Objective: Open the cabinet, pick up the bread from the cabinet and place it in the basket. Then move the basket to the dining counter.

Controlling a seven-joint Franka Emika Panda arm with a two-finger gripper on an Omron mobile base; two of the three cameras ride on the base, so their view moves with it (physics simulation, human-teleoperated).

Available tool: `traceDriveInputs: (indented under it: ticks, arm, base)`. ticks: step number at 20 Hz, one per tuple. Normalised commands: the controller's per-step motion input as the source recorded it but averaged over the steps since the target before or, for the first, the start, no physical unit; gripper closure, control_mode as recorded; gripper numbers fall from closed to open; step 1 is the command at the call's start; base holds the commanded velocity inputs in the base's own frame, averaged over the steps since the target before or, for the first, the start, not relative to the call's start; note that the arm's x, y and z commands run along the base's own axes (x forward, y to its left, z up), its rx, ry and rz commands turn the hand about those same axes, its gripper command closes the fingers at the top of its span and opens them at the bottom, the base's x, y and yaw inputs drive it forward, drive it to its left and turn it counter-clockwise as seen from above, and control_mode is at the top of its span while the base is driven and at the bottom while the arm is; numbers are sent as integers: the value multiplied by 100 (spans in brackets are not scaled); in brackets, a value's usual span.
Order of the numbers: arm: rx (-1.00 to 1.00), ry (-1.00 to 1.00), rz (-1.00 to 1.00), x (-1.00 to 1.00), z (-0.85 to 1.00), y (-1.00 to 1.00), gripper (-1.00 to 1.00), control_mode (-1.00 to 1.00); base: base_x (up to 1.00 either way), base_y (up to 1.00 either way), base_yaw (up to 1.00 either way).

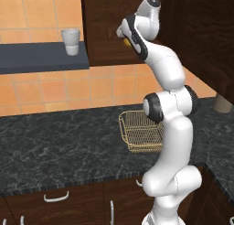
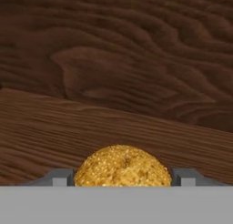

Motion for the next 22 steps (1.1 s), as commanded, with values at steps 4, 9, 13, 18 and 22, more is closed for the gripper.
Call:
traceDriveInputs:
  ticks: [4,9,13,18,22]
  arm:
    - [0,-7,0,-98,-1,3,100,-100]
    - [0,-9,0,-100,0,5,100,-100]
    - [0,-9,0,-100,0,1,100,-100]
    - [0,-9,0,-100,0,2,100,-100]
    - [0,-1,-1,-100,3,0,100,-100]
  base:
    - [0,0,0]
    - [0,0,0]
    - [0,0,0]
    - [0,0,0]
    - [0,0,0]
